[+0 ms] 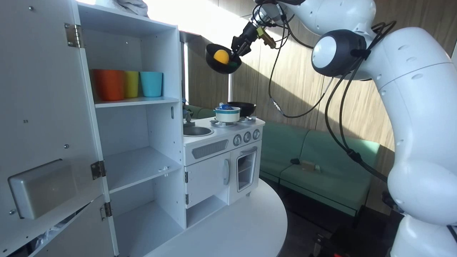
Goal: Pour the contents in the bowl on the left into the bowl on the right.
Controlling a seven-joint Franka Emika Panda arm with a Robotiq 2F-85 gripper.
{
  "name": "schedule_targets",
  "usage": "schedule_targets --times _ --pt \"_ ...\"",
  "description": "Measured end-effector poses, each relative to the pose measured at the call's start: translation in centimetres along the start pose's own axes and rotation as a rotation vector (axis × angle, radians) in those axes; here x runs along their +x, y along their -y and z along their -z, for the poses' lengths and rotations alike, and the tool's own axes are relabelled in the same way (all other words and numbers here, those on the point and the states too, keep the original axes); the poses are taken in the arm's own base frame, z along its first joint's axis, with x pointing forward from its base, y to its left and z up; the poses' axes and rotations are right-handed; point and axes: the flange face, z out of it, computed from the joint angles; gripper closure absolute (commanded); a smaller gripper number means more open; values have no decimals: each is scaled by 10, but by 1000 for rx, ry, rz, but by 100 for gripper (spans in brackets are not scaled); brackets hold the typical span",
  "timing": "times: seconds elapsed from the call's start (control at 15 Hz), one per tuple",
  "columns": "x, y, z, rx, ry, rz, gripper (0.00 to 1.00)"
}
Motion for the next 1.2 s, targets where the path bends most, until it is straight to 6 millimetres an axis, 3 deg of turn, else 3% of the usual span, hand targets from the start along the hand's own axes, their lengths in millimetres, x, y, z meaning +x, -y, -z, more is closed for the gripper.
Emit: schedule_targets --times 0.4,0.67,0.93,1.2 --pt "-10 -47 39 -109 -85 -120 85" --pt "-22 -78 54 -207 -132 -197 86" --pt "-39 -103 56 -309 -160 -271 86" --pt "-63 -117 42 -367 -174 -342 86"
